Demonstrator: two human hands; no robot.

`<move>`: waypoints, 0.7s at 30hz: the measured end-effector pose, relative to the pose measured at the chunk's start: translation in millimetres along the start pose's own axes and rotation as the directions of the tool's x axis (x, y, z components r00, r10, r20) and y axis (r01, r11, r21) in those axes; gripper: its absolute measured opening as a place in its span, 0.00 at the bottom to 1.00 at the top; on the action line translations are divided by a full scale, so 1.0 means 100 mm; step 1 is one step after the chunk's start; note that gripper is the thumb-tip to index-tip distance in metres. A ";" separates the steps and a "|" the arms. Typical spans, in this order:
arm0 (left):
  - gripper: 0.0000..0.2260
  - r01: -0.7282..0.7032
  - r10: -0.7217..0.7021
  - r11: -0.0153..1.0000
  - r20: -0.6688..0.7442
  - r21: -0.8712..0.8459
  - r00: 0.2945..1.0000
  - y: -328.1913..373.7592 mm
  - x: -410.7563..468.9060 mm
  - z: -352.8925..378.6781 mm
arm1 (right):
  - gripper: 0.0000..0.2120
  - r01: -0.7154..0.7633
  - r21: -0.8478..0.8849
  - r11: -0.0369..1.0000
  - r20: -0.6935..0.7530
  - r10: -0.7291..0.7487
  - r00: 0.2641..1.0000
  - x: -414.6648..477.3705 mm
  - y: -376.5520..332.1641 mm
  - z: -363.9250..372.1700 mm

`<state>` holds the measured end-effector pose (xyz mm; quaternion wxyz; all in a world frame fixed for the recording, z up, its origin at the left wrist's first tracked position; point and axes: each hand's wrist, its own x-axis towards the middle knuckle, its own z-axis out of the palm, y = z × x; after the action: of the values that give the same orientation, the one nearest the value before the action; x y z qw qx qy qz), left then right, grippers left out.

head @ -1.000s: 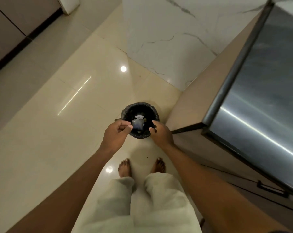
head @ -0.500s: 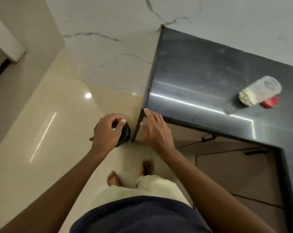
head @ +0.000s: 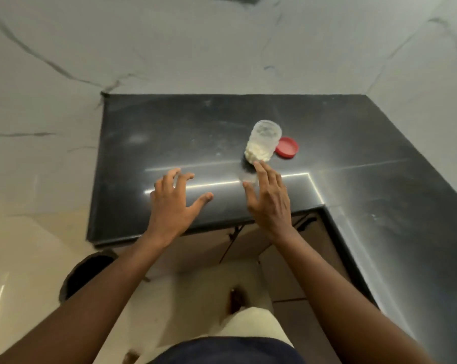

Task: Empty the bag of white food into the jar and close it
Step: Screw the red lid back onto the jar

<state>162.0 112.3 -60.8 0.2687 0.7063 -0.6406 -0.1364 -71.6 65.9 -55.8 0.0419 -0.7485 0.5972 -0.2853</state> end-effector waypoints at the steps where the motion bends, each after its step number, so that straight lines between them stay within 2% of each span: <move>1: 0.37 0.011 -0.011 1.000 0.012 0.006 1.000 0.15 0.15 0.12 | 0.29 -0.026 0.004 1.000 0.003 0.026 1.000 0.12 0.23 -0.03; 3: 0.43 0.029 -0.029 1.000 0.046 0.005 0.999 0.43 0.42 0.36 | 0.30 -0.062 -0.016 0.998 0.024 0.063 0.998 0.35 0.65 -0.05; 10: 0.55 0.134 -0.135 0.991 0.153 0.012 0.979 1.01 1.12 1.06 | 0.31 -0.087 -0.069 0.994 0.214 0.100 0.972 1.10 1.72 0.03; 15: 0.61 0.167 -0.170 0.985 0.161 0.030 0.972 1.18 1.39 1.31 | 0.34 0.015 -0.111 0.994 0.362 0.027 0.932 1.56 2.01 0.18; 17: 0.61 0.192 -0.183 0.981 0.181 -0.031 0.966 1.25 1.50 1.35 | 0.37 0.055 -0.135 0.989 0.453 0.012 0.891 1.75 2.03 0.25; 21: 0.59 0.152 -0.129 0.972 0.131 -0.178 0.983 1.38 1.65 1.38 | 0.37 0.152 -0.240 0.959 0.666 0.049 0.744 2.06 2.01 0.32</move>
<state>-3.4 -82.1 -72.2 0.2850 0.7121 -0.5881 -0.2566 -205.8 -189.7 -86.2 0.1382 -0.8152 0.5557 0.0866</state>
